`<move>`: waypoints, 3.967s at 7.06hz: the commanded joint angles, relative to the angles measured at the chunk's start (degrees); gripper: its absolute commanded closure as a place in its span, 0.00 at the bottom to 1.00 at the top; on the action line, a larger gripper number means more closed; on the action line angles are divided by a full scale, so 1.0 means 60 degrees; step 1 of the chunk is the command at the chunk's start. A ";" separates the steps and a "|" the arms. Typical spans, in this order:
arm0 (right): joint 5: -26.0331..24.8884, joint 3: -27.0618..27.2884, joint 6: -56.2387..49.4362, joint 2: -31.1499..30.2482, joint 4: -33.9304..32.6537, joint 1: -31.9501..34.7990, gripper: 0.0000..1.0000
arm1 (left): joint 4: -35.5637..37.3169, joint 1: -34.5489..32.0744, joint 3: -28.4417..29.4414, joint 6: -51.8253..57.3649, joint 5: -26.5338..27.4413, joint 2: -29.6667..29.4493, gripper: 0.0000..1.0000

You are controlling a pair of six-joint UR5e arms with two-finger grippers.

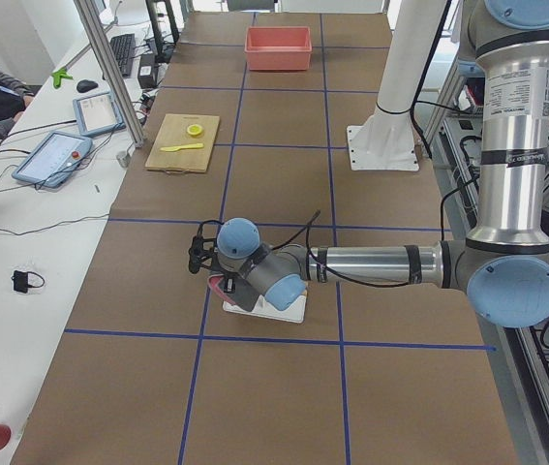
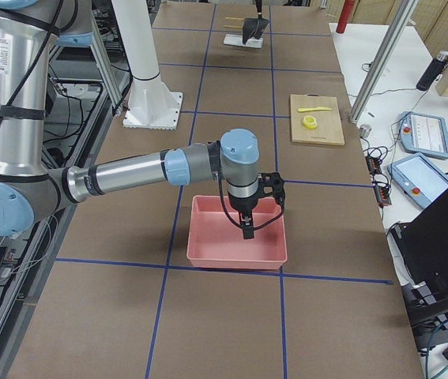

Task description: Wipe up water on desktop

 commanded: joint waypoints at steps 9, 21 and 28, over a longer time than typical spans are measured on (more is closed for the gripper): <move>-0.0029 0.0006 -0.0043 0.0002 0.0015 0.0000 0.00 | -0.0295 -0.0009 -0.0188 -0.0049 -0.0176 -0.0145 1.00; 0.0509 0.0314 0.0640 0.0352 0.0643 -0.0160 0.00 | 0.4394 0.0775 -0.3321 -0.4684 0.0448 -0.3791 1.00; 0.0557 0.0387 0.4283 0.2281 0.3955 -0.3349 0.06 | 0.4409 0.3709 -0.3705 -0.8894 0.2928 -0.5827 1.00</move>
